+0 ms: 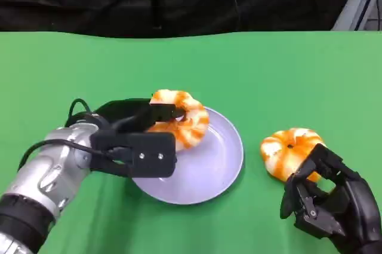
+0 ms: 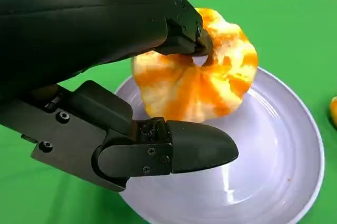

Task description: Grasp the bread from the table and place it into the plate.

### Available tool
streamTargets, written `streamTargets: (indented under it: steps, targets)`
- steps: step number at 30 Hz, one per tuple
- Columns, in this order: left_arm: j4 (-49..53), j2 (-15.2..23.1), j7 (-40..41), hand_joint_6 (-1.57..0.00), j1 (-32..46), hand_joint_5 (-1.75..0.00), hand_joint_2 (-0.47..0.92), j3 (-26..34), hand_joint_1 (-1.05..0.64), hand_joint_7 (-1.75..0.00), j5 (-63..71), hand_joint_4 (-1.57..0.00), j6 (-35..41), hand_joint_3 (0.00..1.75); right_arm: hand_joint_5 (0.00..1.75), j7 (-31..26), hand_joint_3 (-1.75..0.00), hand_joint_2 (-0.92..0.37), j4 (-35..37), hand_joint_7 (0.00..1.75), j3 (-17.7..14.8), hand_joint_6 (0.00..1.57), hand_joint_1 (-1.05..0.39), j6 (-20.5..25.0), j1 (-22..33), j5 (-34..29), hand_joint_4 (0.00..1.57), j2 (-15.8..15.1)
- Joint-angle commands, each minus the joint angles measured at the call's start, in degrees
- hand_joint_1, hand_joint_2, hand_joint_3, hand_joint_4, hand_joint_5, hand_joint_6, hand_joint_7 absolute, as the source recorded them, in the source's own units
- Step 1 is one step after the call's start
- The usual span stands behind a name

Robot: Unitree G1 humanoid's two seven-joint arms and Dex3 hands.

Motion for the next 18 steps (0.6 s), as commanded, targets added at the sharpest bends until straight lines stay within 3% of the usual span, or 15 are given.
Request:
streamTargets:
  steps: [1, 5, 6, 8, 10, 12, 17, 18]
  targets:
    - [-3.55, 2.04, -3.65, -0.34, 1.65, 0.00, 0.92, 1.68, -1.05, -0.04, -2.41, -0.02, 1.22, 0.63, 1.75, 0.23, -1.08, -0.59, -0.41, 1.75, -0.34, 0.62, -0.15, -0.32, 0.07, 0.47, 0.86, -0.39]
    - [-7.35, 2.88, -6.86, -0.42, 1.73, 0.00, 0.92, 3.03, -1.05, -0.06, -4.59, 0.00, 2.45, 0.63, 1.75, 0.10, -1.06, -0.60, -0.42, 1.75, -0.60, 0.62, -0.15, 0.17, -0.12, 0.60, 0.85, -0.52]
    - [-8.32, 3.04, -7.45, -0.55, 1.73, -0.01, 0.92, 3.38, -1.05, -0.08, -5.02, -0.02, 2.78, 0.62, 1.75, -0.04, -1.06, -0.59, -0.42, 1.75, -0.60, 0.62, -0.16, 0.17, -0.13, 0.49, 0.86, -0.50]
    - [-10.56, 3.60, -7.91, -0.62, 1.74, -0.01, 0.92, 3.85, -1.05, -0.08, -5.14, -0.04, 2.99, 0.61, 1.75, 0.04, -1.05, -0.59, -0.17, 1.75, -0.62, 0.62, -0.16, -0.14, -0.21, 0.41, 0.86, -0.49]
    - [-12.96, 4.23, -7.68, -0.82, 1.85, -0.04, 0.92, 4.13, -1.05, -0.08, -4.81, -0.18, 2.74, 0.64, 1.75, 0.33, -1.06, -0.60, 0.19, 1.75, -0.67, 0.62, -0.16, -0.42, -0.36, 0.50, 0.86, -0.52]
    - [-15.38, 4.91, -7.39, -0.91, 2.11, -0.06, 0.92, 4.02, -1.05, -0.05, -4.13, -0.29, 2.45, 0.65, 1.75, 0.62, -1.07, -0.60, 0.49, 1.74, -0.75, 0.61, -0.16, -0.56, -0.49, 0.76, 0.85, -0.48]
    - [-19.34, 5.94, -6.22, -0.94, 3.26, -0.08, 0.92, 3.84, -1.05, -0.04, -2.47, -0.39, 1.81, 0.66, 1.75, 0.74, -1.08, -0.59, 0.90, 1.75, -0.83, 0.61, -0.16, -0.89, -0.69, 0.64, 0.85, -0.39]
    - [-20.32, 6.19, -5.74, -0.79, 3.66, -0.10, 0.92, 3.93, -1.05, -0.02, -2.10, -0.53, 1.30, 0.66, 1.75, 0.69, -1.08, -0.59, 0.93, 1.75, -0.82, 0.61, -0.16, -1.00, -0.71, 0.52, 0.85, -0.38]
